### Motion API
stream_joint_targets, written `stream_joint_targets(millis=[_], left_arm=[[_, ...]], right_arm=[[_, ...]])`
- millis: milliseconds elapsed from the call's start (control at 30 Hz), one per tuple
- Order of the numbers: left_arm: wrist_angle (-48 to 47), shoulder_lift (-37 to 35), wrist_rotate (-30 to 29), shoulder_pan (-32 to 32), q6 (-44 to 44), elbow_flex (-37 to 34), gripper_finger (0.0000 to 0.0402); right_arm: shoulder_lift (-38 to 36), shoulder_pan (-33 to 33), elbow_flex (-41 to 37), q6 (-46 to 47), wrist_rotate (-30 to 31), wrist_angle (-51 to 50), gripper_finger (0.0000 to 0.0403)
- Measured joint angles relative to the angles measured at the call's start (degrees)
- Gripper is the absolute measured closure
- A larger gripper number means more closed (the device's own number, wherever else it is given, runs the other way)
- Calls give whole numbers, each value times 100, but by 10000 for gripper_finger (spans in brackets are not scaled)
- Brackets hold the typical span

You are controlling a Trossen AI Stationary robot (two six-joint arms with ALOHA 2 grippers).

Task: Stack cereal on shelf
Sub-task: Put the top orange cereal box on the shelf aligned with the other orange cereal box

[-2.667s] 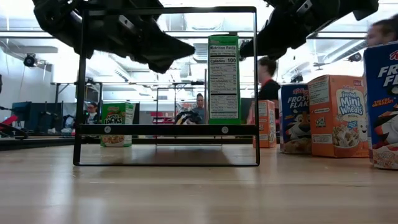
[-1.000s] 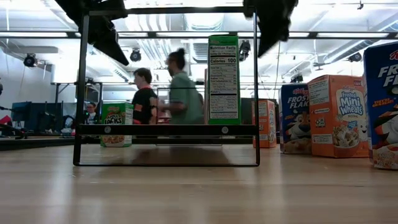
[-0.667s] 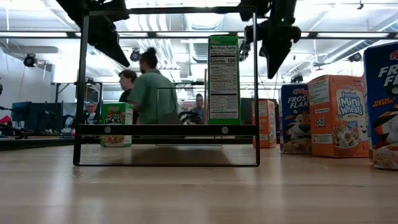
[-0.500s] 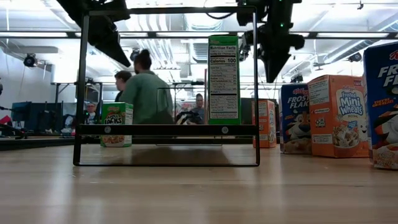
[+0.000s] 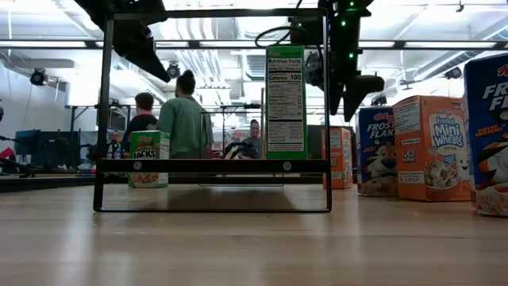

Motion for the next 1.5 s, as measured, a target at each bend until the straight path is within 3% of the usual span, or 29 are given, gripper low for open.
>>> stream_joint_targets(millis=[233, 767, 1500], left_arm=[[46, 1, 0, -2, 30, 0, 401], [411, 2, 0, -2, 31, 0, 401], [402, 2, 2, -2, 118, 0, 401]], right_arm=[[-47, -50, 100, -63, -1252, -289, 149], [474, -199, 195, -949, -1102, -46, 153], [676, 43, 280, -660, -1332, -43, 170]])
